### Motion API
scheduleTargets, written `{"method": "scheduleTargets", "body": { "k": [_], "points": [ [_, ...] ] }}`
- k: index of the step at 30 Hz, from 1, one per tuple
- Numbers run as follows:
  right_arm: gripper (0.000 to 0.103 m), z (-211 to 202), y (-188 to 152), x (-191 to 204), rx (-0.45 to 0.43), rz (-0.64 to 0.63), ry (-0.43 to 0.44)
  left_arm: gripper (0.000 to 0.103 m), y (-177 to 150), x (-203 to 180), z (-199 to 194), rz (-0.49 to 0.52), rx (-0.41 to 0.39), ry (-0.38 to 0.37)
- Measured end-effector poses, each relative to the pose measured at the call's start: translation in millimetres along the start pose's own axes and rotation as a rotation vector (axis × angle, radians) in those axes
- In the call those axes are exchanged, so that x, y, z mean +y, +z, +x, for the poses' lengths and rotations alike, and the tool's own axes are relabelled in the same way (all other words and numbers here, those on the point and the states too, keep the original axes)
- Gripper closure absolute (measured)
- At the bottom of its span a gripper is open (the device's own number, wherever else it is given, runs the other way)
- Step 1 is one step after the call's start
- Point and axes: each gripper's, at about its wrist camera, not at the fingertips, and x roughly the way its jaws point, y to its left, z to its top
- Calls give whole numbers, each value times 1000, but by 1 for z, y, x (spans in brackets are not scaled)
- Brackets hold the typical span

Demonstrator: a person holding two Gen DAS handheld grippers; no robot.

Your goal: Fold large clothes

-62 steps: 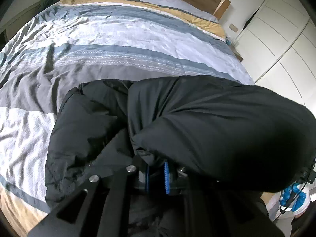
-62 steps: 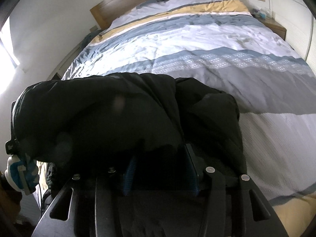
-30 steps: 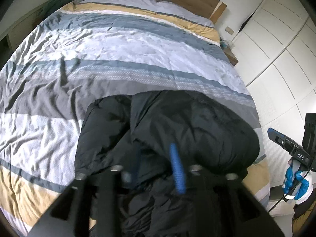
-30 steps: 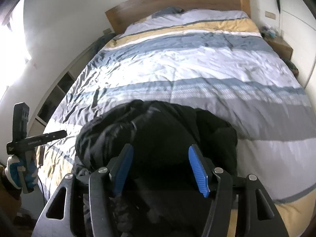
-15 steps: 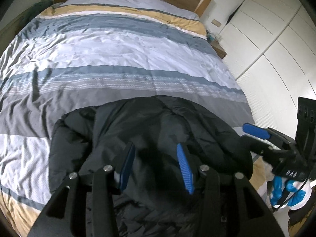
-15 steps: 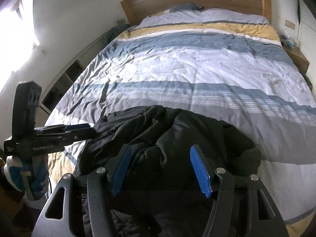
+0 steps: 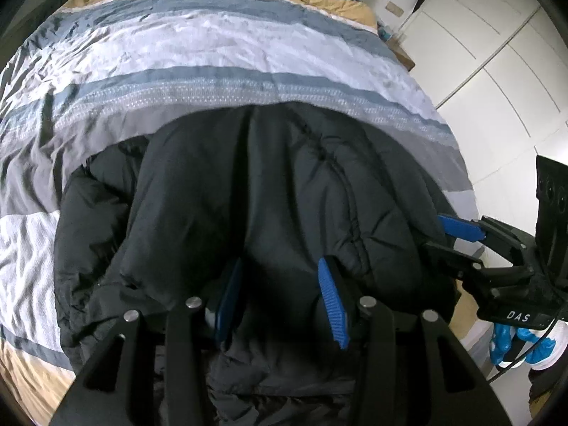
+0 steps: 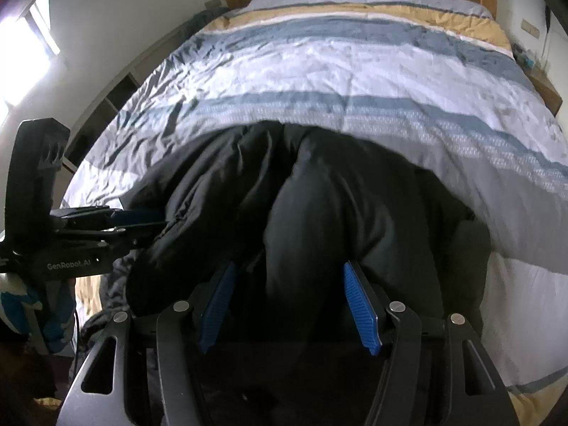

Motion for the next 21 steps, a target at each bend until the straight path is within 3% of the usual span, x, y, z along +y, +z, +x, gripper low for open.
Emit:
{"method": "scheduleTargets", "body": {
  "k": [21],
  "points": [
    [41, 38, -31, -11, 71, -16, -44, 60, -22, 0, 42, 43, 31, 62]
  ]
}}
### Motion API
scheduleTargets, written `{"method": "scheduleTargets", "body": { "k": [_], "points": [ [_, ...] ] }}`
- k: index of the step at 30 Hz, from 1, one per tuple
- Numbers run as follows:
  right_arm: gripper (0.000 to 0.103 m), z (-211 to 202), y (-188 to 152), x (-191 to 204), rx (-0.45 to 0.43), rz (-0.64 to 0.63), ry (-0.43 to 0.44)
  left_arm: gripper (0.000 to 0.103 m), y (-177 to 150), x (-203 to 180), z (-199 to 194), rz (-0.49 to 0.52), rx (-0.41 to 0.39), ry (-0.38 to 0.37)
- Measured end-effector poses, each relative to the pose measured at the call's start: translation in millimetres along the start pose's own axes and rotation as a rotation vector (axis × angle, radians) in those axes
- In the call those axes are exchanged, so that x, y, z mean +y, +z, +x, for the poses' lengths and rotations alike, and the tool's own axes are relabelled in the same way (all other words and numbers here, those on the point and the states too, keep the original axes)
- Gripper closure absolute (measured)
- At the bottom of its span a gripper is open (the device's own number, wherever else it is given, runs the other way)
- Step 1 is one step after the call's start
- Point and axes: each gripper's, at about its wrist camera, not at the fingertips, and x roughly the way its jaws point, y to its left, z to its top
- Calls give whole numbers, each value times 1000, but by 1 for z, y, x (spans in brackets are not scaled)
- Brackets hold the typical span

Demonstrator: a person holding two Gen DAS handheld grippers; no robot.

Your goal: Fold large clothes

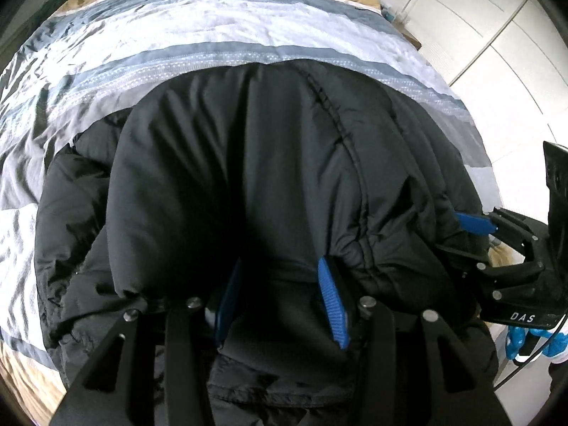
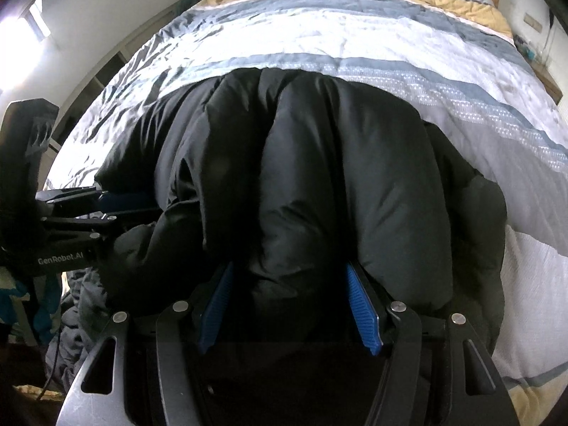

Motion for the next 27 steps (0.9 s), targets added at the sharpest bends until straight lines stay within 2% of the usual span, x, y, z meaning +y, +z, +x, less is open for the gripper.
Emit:
{"method": "scheduleTargets", "body": {
  "k": [11, 20, 27],
  "points": [
    [39, 12, -15, -1, 15, -18, -25, 60, -12, -3, 13, 25, -14, 22],
    [38, 9, -30, -1, 18, -16, -39, 60, -35, -1, 1, 16, -73, 12],
    [28, -1, -51, -9, 26, 55, -29, 59, -49, 6, -17, -9, -80, -11]
  ]
}}
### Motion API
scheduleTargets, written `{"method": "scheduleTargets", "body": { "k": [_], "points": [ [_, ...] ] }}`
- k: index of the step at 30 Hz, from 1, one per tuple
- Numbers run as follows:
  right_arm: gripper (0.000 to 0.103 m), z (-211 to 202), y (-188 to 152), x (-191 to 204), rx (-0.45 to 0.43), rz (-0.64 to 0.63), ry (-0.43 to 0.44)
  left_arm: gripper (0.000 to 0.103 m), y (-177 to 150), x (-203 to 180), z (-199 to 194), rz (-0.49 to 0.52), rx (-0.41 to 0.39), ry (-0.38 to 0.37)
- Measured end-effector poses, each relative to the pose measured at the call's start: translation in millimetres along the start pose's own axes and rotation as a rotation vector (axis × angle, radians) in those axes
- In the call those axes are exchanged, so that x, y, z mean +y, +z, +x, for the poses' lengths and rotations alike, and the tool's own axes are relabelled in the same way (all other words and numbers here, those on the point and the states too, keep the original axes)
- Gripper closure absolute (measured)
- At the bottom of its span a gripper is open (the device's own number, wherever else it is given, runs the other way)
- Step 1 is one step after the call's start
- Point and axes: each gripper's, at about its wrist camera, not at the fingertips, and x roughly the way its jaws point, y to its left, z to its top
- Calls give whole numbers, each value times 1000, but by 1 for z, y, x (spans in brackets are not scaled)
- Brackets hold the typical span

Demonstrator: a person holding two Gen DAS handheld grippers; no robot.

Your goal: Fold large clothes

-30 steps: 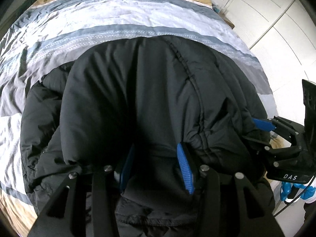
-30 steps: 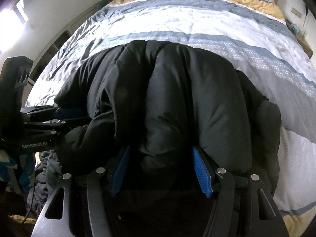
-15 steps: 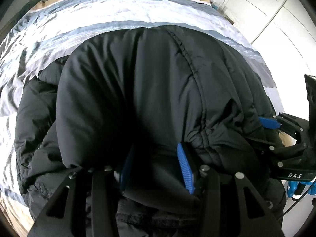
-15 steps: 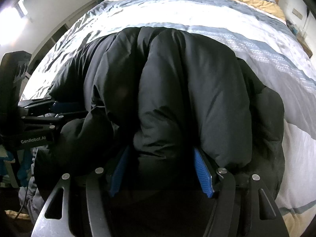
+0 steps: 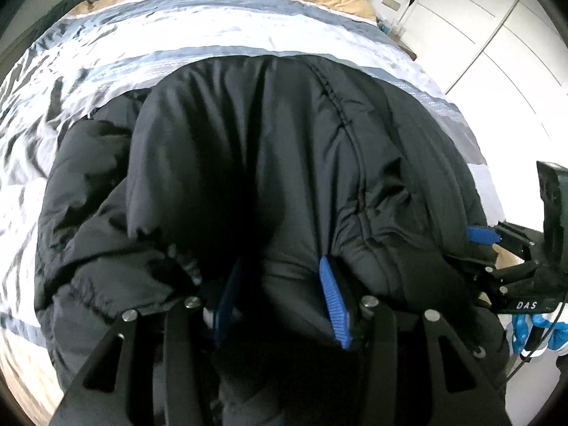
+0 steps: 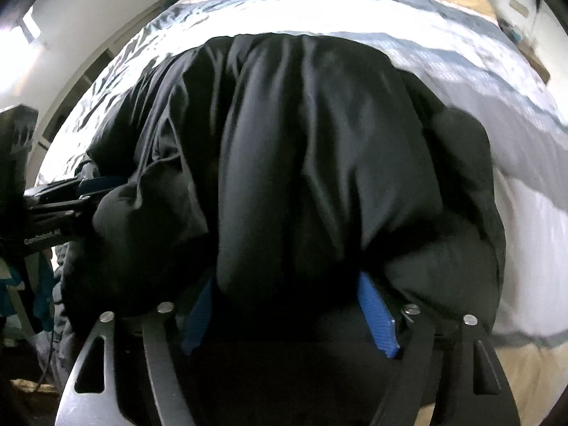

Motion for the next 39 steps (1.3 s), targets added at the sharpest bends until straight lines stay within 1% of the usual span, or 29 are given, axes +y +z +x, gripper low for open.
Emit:
{"method": "scheduleTargets", "body": {
  "k": [4, 9, 12, 15, 18, 20, 25, 29, 39],
  "points": [
    [28, -17, -6, -1, -17, 15, -9, 58, -2, 3, -19, -11, -4, -8],
    [28, -45, -6, 6, -45, -15, -34, 58, -2, 3, -42, -8, -36, 10],
    [28, -65, -1, 9, -93, -12, -28, 58, 3, -4, -54, 18, -75, 23],
    [28, -74, 10, 13, -134, 0, -23, 58, 8, -12, -60, 30, -105, 33],
    [28, -71, 21, 18, -154, 4, -19, 58, 13, -19, -58, 36, -123, 50],
    [28, -65, 24, 21, -147, -5, -23, 58, 13, -21, -51, 42, -113, 54],
    [28, -30, 23, 23, -76, -18, -44, 58, 8, -23, -30, 63, -75, 88],
    [28, -14, 17, 16, -35, 2, -49, 58, 4, -23, -26, 71, -77, 96],
    [28, -26, 7, 15, -53, 19, -47, 58, 0, -31, -41, 90, -105, 124]
  ]
}}
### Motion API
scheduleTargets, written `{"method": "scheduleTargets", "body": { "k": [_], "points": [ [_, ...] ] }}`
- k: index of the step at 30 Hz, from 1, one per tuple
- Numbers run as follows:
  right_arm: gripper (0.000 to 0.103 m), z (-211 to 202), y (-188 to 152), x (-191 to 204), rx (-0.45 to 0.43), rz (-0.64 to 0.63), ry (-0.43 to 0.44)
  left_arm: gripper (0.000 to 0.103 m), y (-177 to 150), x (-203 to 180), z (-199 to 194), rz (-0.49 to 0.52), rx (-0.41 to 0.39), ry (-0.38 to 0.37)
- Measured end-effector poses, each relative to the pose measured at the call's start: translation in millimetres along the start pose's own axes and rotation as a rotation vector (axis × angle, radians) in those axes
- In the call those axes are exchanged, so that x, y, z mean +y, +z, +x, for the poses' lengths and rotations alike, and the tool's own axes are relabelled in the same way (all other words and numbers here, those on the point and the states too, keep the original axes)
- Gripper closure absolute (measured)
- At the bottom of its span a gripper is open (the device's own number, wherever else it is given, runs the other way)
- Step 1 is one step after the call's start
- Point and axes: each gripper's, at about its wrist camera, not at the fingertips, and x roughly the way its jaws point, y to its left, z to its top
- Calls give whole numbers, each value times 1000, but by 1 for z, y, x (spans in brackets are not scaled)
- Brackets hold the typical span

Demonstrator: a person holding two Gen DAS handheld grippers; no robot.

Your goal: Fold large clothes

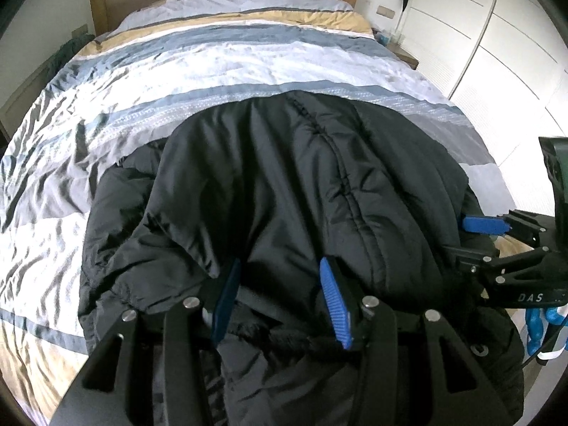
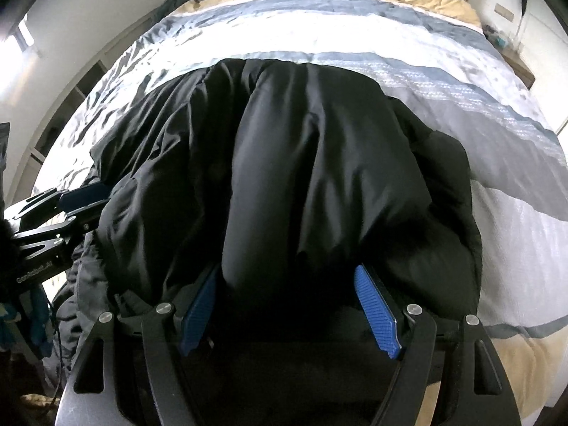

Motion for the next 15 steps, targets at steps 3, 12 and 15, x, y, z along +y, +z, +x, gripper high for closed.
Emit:
{"method": "scheduleTargets", "body": {
  "k": [3, 12, 15],
  "points": [
    [28, -7, -4, -1, -8, 10, 4, 58, 0, -5, -7, 13, -11, -2],
    [28, -31, -25, -5, -23, 22, -3, 58, -4, -16, -27, 33, -37, 4],
    [28, -38, -35, -9, -24, 31, -6, 58, -8, -20, -35, 37, -41, 7]
  ]
}}
